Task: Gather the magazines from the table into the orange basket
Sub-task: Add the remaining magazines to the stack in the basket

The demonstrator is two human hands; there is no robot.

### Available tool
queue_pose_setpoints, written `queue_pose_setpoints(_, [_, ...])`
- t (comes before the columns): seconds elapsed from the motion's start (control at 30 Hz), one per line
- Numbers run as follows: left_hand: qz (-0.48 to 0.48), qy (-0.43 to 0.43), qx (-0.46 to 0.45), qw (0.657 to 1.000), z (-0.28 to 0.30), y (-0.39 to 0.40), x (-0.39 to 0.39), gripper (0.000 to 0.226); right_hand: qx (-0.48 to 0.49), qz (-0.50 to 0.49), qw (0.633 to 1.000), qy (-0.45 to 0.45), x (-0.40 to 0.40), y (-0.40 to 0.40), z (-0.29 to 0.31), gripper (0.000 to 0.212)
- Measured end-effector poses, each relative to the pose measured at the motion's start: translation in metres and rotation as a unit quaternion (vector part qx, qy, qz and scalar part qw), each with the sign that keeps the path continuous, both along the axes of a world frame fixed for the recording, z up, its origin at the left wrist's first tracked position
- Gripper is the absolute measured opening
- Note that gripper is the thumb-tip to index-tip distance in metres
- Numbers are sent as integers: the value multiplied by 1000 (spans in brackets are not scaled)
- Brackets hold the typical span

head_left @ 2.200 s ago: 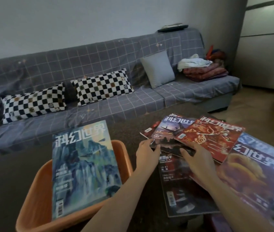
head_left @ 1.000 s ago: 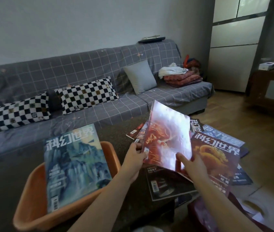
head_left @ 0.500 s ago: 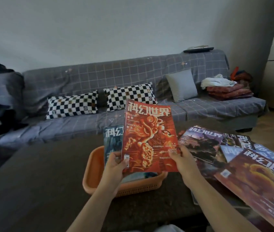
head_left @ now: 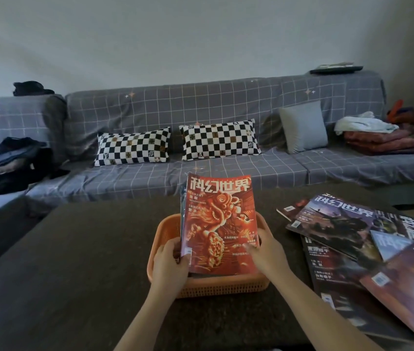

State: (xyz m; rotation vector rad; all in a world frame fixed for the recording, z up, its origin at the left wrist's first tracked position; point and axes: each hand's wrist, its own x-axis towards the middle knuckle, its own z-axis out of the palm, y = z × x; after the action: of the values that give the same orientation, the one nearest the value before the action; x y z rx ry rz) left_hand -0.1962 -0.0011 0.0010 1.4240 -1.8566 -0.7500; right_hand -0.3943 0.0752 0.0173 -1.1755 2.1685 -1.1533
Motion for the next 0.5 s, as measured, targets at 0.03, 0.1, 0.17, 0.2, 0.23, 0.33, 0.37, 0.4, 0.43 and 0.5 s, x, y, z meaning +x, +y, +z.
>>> queue_pose_setpoints(0.03, [6,-10,-3,1000,-1,0,0,42,-7,1,1000,26,1,0,-1,38])
queue_pose_setpoints(0.1, [22,-35,-6,999,-2,0,-2,48,-35,5,997,66,2,-1,-4,52])
queue_pose_setpoints(0.17, [42,-40,-12,998,-3,0,-6,48,-45,3,996,83,2,-2,-5,56])
queue_pose_setpoints(0.2, [52,-31,-12,998,-3,1,-6,46,-41,-2,996,85,2,-3,-6,55])
queue_pose_setpoints(0.23, [61,-21,-10,998,-3,2,-7,44,-37,-6,996,86,2,-4,-7,53])
queue_pose_setpoints(0.33, [76,-13,-5,997,-3,3,-10,38,-35,-14,996,87,0,-7,-9,51])
queue_pose_setpoints(0.37, [79,-18,-6,997,-2,3,-11,37,-37,-17,995,87,0,-7,-9,50])
queue_pose_setpoints(0.4, [83,-20,-7,996,-1,3,-11,36,-38,-19,995,87,-1,-8,-9,49])
queue_pose_setpoints(0.43, [87,-20,-6,996,-1,3,-11,35,-37,-20,995,87,-1,-8,-9,48])
queue_pose_setpoints(0.5, [90,-17,1,996,-1,3,-11,32,-32,-20,995,87,-2,-9,-9,48])
